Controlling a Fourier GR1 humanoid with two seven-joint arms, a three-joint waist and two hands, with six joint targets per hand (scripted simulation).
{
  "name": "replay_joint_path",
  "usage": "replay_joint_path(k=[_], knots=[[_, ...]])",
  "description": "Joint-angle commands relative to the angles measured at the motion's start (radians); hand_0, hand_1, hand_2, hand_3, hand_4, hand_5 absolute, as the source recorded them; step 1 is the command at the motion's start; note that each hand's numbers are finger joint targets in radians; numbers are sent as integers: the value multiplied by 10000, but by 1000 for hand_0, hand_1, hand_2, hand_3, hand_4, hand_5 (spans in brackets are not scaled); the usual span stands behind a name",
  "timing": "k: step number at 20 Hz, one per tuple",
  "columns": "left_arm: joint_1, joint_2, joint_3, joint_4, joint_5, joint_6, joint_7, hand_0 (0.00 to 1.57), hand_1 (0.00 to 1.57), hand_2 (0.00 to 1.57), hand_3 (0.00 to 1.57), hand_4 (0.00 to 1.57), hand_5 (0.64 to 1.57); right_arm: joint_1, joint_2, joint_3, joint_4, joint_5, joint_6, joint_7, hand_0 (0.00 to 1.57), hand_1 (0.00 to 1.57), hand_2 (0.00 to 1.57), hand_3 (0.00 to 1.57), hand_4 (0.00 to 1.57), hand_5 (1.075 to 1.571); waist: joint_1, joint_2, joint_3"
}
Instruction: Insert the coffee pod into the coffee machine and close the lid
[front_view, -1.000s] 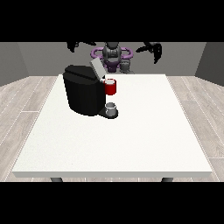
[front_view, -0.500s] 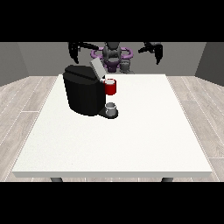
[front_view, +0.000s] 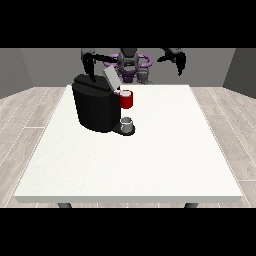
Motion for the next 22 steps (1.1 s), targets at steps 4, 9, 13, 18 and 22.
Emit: replay_joint_path(k=[4,9,13,18,22], knots=[[324,490,216,-872,266,119,-144,0,0,0,0,360,1571,-1011,231,498,173,183,16,-153,0,0,0,0,0,1571,-410,853,-3],[922,897,389,-1585,822,-380,479,0,0,0,0,376,1571,-941,92,595,307,89,477,51,0,0,0,0,0,1571,-493,602,-3],[1008,975,312,-1687,552,-89,-132,0,0,0,0,316,1571,-1457,484,859,489,441,-50,-242,0,0,0,0,166,1571,-460,1065,-3],[863,573,62,-2055,219,713,312,0,0,0,0,347,1571,-1728,137,968,724,638,340,-617,0,0,0,0,200,1571,-553,1345,-2],[619,828,115,-1822,268,454,401,0,0,0,0,339,1571,-2719,188,1250,614,991,45,-113,0,0,0,0,119,1571,-208,1523,-5]])
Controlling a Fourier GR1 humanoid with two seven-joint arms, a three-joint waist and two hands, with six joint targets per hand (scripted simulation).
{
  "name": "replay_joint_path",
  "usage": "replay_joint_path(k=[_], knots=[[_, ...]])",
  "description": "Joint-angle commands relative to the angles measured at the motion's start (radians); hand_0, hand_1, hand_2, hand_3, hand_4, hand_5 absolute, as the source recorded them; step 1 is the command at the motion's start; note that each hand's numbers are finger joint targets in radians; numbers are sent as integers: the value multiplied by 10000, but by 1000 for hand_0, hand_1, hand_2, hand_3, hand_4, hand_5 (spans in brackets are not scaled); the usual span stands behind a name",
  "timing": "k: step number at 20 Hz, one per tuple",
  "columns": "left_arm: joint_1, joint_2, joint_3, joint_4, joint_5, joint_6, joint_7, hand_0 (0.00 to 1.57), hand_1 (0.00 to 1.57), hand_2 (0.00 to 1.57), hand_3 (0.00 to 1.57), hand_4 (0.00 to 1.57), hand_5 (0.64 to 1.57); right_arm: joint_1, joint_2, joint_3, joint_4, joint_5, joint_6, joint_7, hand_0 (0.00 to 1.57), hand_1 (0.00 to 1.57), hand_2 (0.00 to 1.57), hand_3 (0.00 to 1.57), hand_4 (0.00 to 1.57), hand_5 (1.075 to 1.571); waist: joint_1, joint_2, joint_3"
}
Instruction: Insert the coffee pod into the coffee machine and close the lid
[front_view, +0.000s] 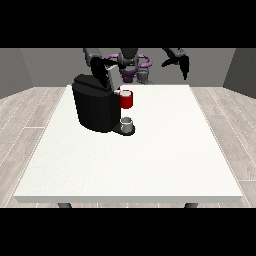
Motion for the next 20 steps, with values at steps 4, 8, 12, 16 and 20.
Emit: replay_joint_path(k=[4,8,12,16,20], knots=[[-365,41,56,123,211,-80,89,0,0,0,0,363,1571,-1129,245,471,-98,350,-39,340,0,0,0,0,0,1571,369,273,-30],[-85,-324,-519,87,-184,59,109,0,0,0,0,362,1571,-1650,746,777,-33,619,-450,793,0,0,0,0,0,1571,668,132,-31],[-266,29,-323,-32,-40,-124,61,0,0,0,0,383,1571,-2046,544,1134,11,1263,-477,154,0,0,0,0,102,1571,823,474,-31],[-403,227,-203,-36,186,-364,-61,0,0,0,0,331,1571,-2890,663,1136,289,1546,-777,581,0,0,0,0,219,1571,1020,602,-32],[-577,260,-152,-57,367,-510,-604,0,0,0,0,379,1571,-3811,409,894,640,1770,-1009,534,0,0,0,0,241,1571,1481,1356,-33]])
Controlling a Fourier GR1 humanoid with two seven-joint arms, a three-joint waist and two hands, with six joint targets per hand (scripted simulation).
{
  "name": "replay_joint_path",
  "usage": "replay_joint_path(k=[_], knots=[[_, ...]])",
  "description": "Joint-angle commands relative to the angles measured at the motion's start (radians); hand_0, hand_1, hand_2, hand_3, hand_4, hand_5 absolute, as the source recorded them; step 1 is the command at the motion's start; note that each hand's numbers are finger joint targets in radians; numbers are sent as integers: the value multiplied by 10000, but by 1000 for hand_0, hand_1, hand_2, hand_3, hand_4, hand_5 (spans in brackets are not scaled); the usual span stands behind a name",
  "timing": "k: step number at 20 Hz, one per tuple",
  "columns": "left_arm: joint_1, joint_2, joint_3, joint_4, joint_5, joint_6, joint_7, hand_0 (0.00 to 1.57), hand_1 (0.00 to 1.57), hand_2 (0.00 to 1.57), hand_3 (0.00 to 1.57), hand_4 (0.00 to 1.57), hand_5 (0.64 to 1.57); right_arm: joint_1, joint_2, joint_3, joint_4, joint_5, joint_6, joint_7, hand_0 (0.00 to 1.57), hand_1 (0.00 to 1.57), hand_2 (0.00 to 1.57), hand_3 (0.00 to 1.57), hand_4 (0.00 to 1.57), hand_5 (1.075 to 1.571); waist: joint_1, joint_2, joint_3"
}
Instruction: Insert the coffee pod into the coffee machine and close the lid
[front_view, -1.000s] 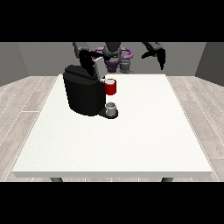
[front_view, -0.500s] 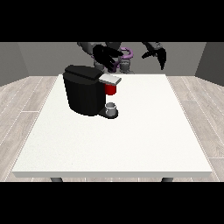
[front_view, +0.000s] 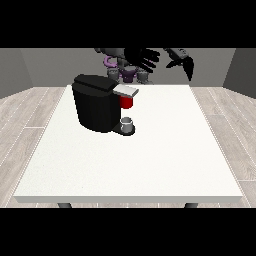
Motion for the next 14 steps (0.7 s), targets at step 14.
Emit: replay_joint_path(k=[14], knots=[[-805,135,42,-220,353,-178,95,0,0,0,0,365,1571,-2660,23,-122,1337,782,-324,225,0,0,0,0,0,1571,953,1074,-3]])
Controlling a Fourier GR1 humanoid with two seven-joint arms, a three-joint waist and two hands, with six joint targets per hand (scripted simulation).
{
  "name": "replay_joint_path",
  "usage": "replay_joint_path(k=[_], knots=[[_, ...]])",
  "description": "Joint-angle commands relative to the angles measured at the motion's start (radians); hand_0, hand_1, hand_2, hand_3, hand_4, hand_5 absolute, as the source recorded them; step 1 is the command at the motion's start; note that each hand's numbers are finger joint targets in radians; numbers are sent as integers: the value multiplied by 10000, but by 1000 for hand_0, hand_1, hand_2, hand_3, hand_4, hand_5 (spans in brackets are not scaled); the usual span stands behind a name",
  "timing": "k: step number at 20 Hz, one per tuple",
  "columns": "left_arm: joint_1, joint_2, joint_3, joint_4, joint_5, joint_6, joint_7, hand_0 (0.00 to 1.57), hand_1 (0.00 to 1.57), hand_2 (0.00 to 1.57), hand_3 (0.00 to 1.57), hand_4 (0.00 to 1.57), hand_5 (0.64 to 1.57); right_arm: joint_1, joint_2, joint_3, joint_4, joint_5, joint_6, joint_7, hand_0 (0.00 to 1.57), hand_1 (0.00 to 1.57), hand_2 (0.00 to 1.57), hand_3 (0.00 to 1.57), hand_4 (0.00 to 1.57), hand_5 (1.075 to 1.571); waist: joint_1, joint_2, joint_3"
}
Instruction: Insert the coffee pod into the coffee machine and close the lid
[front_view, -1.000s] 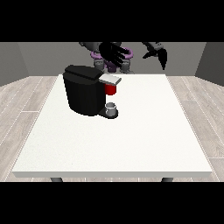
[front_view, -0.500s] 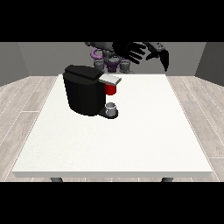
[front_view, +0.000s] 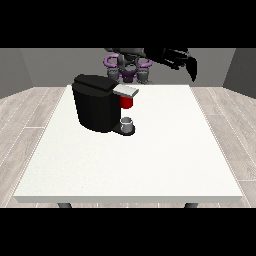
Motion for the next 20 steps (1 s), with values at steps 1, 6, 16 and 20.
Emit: replay_joint_path(k=[1,6,16,20], knots=[[-441,-55,-304,-494,-13,-118,40,0,0,0,0,395,1571,-757,-298,-140,521,272,-172,-185,0,0,0,0,0,1571,667,655,0],[-62,171,34,-354,248,-305,-508,0,0,0,0,352,1571,-676,-553,-491,644,-1,127,-746,0,0,0,0,0,1571,521,911,-1],[-688,673,468,-87,819,-783,-35,0,0,0,0,297,1571,-1002,-23,-708,1052,-179,-84,-1008,0,0,0,0,0,1571,509,1062,0],[-441,310,-45,-470,531,-636,-84,0,0,0,0,341,1571,-874,255,-723,1218,-207,-177,-1493,0,0,0,0,0,1571,664,971,1]])
